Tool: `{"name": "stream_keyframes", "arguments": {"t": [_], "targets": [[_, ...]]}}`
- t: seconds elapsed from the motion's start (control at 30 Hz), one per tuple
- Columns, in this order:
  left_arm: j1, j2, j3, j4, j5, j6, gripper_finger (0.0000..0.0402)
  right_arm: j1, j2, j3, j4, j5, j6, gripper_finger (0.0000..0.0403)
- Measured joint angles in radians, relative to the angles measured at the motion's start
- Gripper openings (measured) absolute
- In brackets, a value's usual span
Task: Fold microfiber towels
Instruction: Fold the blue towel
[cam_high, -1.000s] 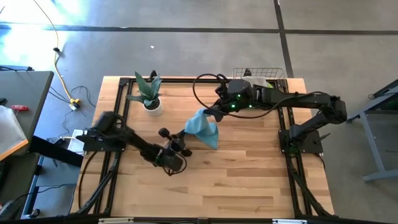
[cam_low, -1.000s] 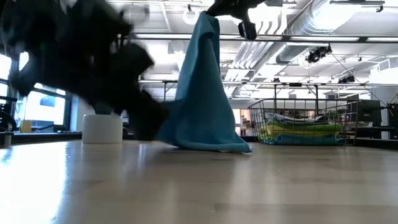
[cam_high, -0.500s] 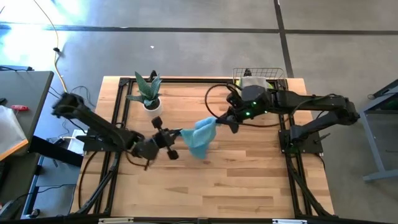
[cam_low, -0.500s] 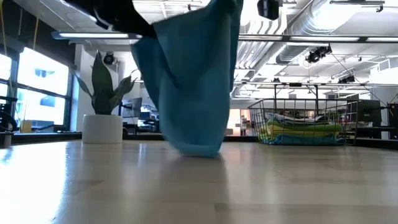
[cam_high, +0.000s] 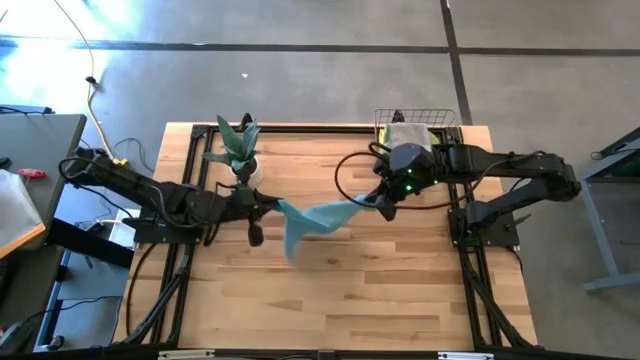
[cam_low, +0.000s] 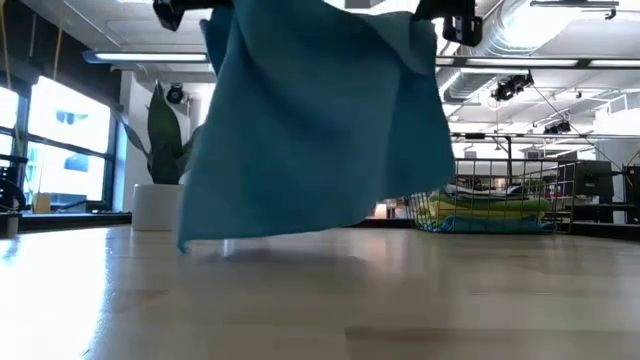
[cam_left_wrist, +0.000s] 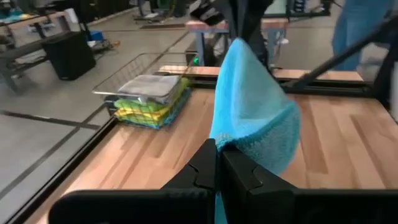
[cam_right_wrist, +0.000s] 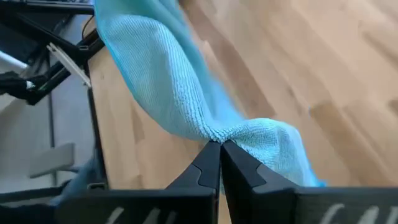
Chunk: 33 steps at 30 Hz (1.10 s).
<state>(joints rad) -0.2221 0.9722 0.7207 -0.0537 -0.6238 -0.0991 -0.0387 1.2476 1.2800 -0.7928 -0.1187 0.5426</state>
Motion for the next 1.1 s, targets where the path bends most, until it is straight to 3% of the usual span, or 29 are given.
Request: {"name": "stream_keyframes", "arguments": {"t": [0.2,0.33,0.4,0.5,0.57,0.63,0.73,0.83,0.9,1.03,1.1], "targets": [[0.039,0.006,0.166,-0.284,0.017,0.000,0.0000,-0.010,0.002,0.004,-0.017,-0.047,0.098,0.0000],[0.062,0.050,0.289,-0.465,-0.061,-0.014,0.0000,-0.021,0.001,0.027,-0.050,0.066,0.081,0.0000],[0.069,0.079,0.334,-0.525,0.007,-0.036,0.0000,-0.020,0.002,0.028,-0.053,0.076,0.082,0.0000],[0.073,0.134,0.374,-0.595,0.202,-0.052,0.0000,-0.012,0.002,0.028,-0.054,-0.014,0.084,0.0000],[0.076,0.168,0.394,-0.633,0.239,-0.039,0.0000,-0.011,0.002,0.028,-0.053,-0.020,0.078,0.0000],[0.085,0.194,0.418,-0.666,0.159,-0.009,0.0000,-0.027,0.002,0.028,-0.053,0.046,0.063,0.0000],[0.105,0.229,0.459,-0.726,-0.092,0.050,0.0000,-0.057,0.002,0.028,-0.054,0.184,-0.001,0.0000],[0.123,0.251,0.491,-0.736,-0.256,0.086,0.0000,-0.075,0.004,0.028,-0.056,0.220,0.005,0.0000],[0.133,0.261,0.514,-0.738,-0.192,0.104,0.0000,-0.079,0.005,0.028,-0.057,0.179,0.030,0.0000],[0.153,0.266,0.547,-0.763,0.104,0.114,0.0000,-0.079,0.005,0.028,-0.057,0.104,0.035,0.0000],[0.163,0.266,0.548,-0.771,0.099,0.122,0.0000,-0.079,0.005,0.028,-0.057,0.150,0.025,0.0000]]}}
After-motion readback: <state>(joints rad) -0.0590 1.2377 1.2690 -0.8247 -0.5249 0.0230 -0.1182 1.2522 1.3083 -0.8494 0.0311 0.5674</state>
